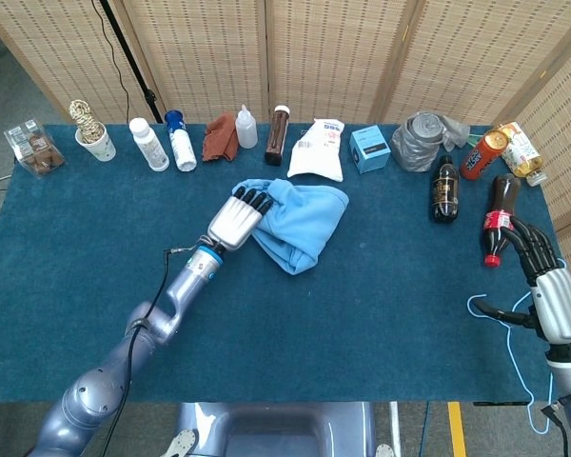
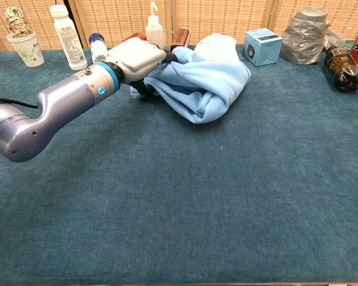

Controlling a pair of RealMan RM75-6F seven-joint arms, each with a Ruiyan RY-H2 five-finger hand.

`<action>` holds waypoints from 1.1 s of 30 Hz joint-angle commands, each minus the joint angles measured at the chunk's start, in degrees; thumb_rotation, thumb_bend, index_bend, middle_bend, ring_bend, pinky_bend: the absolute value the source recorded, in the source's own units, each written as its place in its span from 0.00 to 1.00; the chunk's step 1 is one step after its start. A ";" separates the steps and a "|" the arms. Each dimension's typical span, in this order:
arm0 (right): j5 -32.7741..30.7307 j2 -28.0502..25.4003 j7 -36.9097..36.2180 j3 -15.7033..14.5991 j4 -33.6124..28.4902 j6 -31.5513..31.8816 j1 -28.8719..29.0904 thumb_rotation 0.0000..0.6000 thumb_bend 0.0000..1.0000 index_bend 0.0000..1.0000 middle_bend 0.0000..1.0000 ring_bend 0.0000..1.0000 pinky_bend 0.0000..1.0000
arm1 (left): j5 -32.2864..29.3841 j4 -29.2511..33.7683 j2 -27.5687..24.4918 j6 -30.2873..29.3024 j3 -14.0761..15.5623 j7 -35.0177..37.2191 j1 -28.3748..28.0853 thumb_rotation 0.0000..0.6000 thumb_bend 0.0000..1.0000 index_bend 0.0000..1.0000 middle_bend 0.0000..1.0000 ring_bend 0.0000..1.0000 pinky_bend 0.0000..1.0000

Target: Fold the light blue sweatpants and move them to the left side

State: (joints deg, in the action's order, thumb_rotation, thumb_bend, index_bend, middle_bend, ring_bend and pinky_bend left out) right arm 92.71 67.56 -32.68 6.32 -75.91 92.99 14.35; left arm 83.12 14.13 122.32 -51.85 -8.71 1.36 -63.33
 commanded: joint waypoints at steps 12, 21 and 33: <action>1.14 -0.36 0.03 -0.28 -1.09 0.52 -0.22 1.00 0.00 0.00 0.00 0.00 0.00 | 0.43 2.39 -4.33 -10.53 0.08 4.02 4.09 1.00 0.76 0.90 0.76 0.72 0.89; 2.21 -0.65 0.05 -0.66 -1.84 1.18 -0.50 1.00 0.00 0.00 0.00 0.00 0.00 | -0.18 9.64 -12.19 -19.69 -0.63 5.48 10.04 1.00 0.76 0.90 0.76 0.72 0.89; 5.65 -1.33 0.56 -1.73 -3.95 3.56 -0.94 1.00 0.00 0.00 0.00 0.00 0.00 | -0.96 23.90 -25.29 -31.54 0.79 7.53 24.52 1.00 0.76 0.90 0.76 0.72 0.89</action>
State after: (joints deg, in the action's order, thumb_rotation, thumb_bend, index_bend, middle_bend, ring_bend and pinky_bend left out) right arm 98.20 66.30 -32.20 4.69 -79.73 96.40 13.47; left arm 82.31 35.96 99.37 -81.74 -8.63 8.37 -41.45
